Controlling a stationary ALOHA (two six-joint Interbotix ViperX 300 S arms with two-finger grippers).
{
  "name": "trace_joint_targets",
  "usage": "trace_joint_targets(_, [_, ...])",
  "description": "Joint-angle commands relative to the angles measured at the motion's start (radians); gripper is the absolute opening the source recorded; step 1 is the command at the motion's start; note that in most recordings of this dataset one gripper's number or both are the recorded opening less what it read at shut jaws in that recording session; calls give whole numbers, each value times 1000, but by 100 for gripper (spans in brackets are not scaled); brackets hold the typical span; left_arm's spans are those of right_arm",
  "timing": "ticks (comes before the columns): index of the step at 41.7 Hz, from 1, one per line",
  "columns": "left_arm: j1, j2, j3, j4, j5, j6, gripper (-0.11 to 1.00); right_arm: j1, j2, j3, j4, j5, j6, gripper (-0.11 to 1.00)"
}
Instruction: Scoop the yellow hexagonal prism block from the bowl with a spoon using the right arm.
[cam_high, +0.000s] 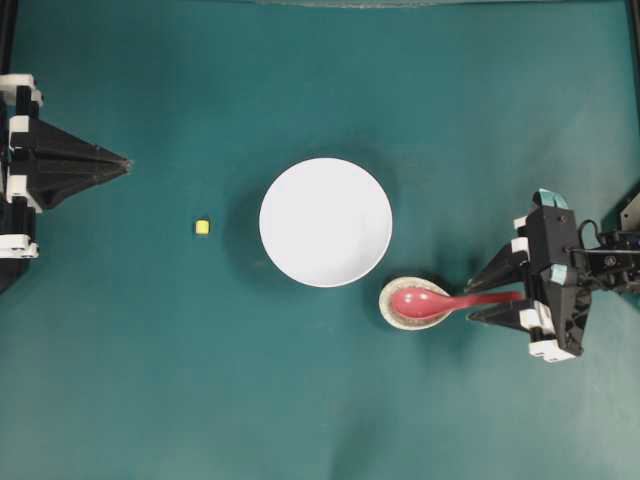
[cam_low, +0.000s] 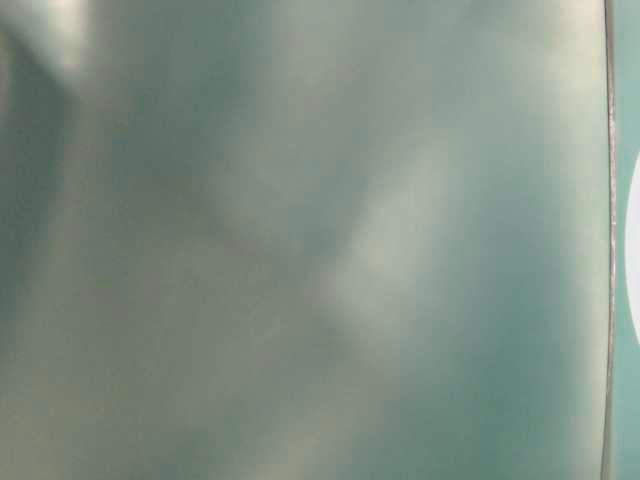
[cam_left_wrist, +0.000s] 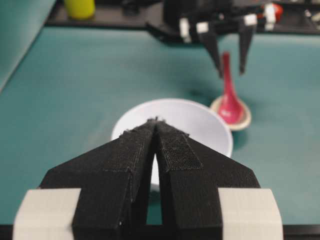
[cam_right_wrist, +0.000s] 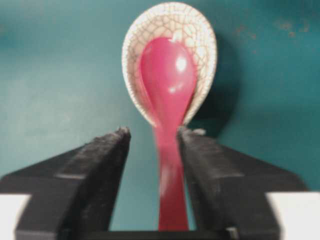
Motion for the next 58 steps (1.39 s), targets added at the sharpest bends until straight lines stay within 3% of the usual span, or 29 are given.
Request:
trace_joint_targets(1, [3, 6, -20, 3, -6, 0, 0, 3, -41, -15, -3, 21, -3, 56])
trace_joint_targets(12, [2, 5, -21, 3, -9, 0, 0, -23, -112, -41, -31, 46, -31, 56])
trace_joint_targets(20, [3, 5, -23, 3, -15, -2, 0, -104, -123, -137, -72, 83, -117, 56])
trace_joint_targets(35, [2, 5, -23, 3, -18, -2, 0, -282, 52, -436, -80, 241, -288, 56])
trace_joint_targets(44, [2, 5, -23, 3, -18, -2, 0, -345, 229, -632, -84, 319, -314, 56])
trace_joint_targets(58, [2, 2, -23, 3, -18, -2, 0, -364, 430, -936, -140, 491, -325, 56])
